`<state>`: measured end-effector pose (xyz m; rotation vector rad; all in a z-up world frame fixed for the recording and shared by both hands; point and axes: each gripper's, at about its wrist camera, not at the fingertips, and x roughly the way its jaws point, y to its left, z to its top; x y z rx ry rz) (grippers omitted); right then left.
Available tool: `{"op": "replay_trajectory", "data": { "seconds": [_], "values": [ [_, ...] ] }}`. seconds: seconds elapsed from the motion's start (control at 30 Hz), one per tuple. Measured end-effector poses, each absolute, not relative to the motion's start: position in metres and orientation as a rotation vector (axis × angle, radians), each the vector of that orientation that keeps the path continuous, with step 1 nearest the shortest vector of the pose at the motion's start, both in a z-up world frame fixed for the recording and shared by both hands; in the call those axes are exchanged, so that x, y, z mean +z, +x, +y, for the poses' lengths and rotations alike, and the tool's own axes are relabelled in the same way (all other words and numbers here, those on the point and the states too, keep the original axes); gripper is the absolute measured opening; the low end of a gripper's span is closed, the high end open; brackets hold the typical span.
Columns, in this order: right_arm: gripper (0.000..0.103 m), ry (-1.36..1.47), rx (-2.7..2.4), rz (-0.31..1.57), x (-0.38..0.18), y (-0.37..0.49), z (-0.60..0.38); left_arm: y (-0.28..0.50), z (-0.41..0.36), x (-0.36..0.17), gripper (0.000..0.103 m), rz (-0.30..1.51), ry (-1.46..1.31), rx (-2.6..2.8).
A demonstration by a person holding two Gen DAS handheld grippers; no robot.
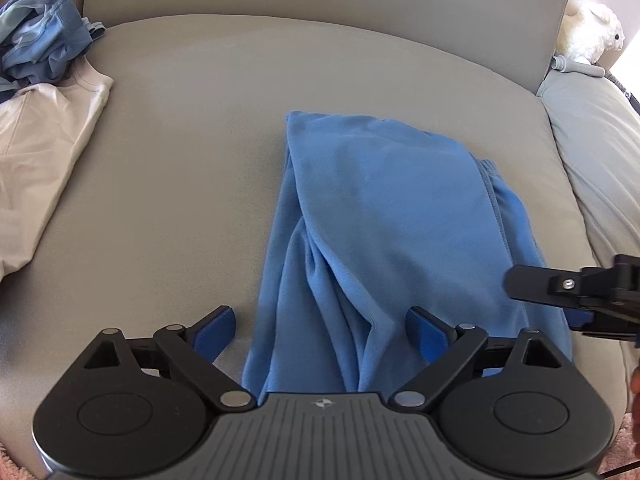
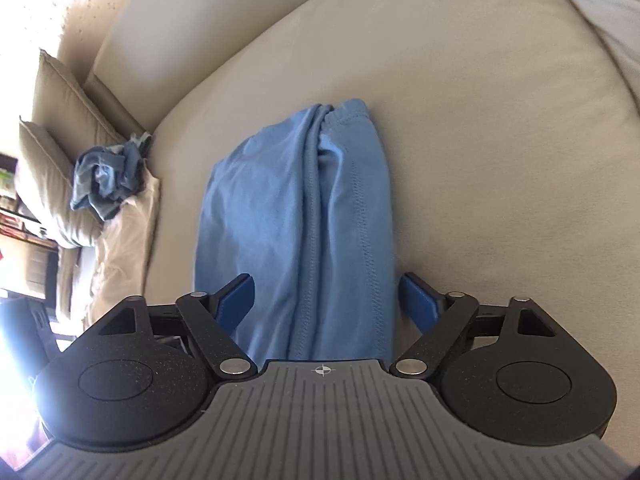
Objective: Fold clothes
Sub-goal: 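Grasp the folded sweatpants end again with both grippers, then lift and carry the sweatpants with both grippers toward the sofa armrest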
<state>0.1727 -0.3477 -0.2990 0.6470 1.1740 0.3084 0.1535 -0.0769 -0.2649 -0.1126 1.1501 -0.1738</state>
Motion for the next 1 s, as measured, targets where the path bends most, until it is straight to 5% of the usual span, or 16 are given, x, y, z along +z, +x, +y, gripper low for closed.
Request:
{"op": "replay_trajectory", "data": {
  "seconds": [0.03,0.13,0.33,0.5,1.0],
  "values": [
    [0.071,0.644,0.309,1.169,-0.301,0.174,-0.344,0.153,-0.077,-0.265,0.083,1.148,-0.115,-0.177],
    [0.028,0.612,0.297,1.160,-0.301,0.172,-0.337,0.146,-0.079,-0.259,0.048,1.122,-0.135,-0.213],
    [0.016,0.194,0.282,1.090,-0.265,0.161,-0.284,0.120,-0.114,-0.242,0.014,0.990,0.064,-0.248],
    [0.013,-0.004,0.257,1.041,-0.245,0.147,-0.260,0.107,-0.115,-0.225,0.013,0.947,0.043,-0.270],
    [0.013,-0.006,0.166,0.961,-0.203,0.121,-0.303,0.093,-0.168,-0.188,0.013,0.854,0.134,-0.377]
  ]
}}
